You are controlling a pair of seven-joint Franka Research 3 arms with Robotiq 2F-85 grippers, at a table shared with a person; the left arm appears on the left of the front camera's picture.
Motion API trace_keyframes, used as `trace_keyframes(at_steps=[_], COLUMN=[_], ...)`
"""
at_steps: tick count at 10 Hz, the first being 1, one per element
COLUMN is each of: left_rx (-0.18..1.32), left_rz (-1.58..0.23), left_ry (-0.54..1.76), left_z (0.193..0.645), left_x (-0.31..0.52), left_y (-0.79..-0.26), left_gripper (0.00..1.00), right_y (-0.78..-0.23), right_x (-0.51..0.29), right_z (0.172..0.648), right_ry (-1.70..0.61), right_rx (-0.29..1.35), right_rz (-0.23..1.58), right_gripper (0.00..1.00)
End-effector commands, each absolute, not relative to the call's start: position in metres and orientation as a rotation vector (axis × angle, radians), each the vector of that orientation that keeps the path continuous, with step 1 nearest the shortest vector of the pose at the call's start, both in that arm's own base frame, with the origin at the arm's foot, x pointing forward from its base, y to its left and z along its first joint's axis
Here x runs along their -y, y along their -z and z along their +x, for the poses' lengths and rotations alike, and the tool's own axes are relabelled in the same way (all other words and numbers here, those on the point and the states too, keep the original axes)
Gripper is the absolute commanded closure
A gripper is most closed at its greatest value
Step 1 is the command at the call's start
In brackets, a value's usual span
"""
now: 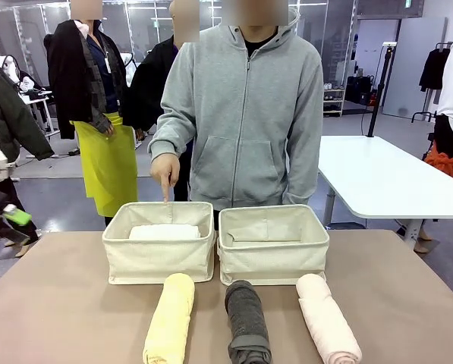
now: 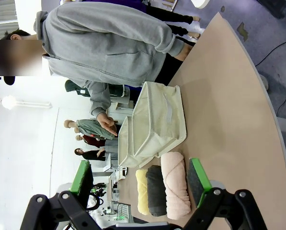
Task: Divide the towels into two baskets.
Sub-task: Pick up one hotel-folded towel from the bottom of the table and place it in the Fabric basket indicated by the person.
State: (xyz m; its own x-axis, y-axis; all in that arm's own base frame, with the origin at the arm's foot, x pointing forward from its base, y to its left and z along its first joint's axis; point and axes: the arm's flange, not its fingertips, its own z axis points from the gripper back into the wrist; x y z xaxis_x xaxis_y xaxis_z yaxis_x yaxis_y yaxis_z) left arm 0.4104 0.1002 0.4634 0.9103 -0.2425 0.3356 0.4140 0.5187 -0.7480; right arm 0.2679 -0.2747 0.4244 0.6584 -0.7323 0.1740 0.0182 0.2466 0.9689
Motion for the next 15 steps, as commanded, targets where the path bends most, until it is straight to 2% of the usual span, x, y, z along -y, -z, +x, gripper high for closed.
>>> trace_keyframes(at_steps=[1, 5, 9, 10, 12, 15], left_rx=[0.057, -0.032, -0.004, 0.037, -0.048, -0.019], left_rz=[-0.887, -0.830, -0.798, -0.799, -0.812, -0.809], left_ry=[0.277, 0.261, 0.245, 0.243, 0.213, 0.252], left_z=[0.406, 0.380, 0.367, 0.371, 0.378, 0.372], left_x=[-0.046, 0.063, 0.128, 0.138, 0.153, 0.143], left_y=[-0.444, -0.393, -0.349, -0.348, -0.342, -0.347], left_gripper=[0.00, 0.00, 0.00, 0.00, 0.00, 0.00], right_y=[-0.426, -0.426, -0.426, -0.426, -0.426, -0.426], right_x=[0.275, 0.275, 0.275, 0.275, 0.275, 0.275], right_z=[0.266, 0.266, 0.266, 0.266, 0.266, 0.266], right_ry=[0.569, 0.569, 0.569, 0.569, 0.569, 0.569], right_rx=[0.729, 0.729, 0.729, 0.729, 0.729, 0.729], right_rz=[1.242, 1.242, 1.242, 1.242, 1.242, 1.242], right_gripper=[0.00, 0.00, 0.00, 0.00, 0.00, 0.00])
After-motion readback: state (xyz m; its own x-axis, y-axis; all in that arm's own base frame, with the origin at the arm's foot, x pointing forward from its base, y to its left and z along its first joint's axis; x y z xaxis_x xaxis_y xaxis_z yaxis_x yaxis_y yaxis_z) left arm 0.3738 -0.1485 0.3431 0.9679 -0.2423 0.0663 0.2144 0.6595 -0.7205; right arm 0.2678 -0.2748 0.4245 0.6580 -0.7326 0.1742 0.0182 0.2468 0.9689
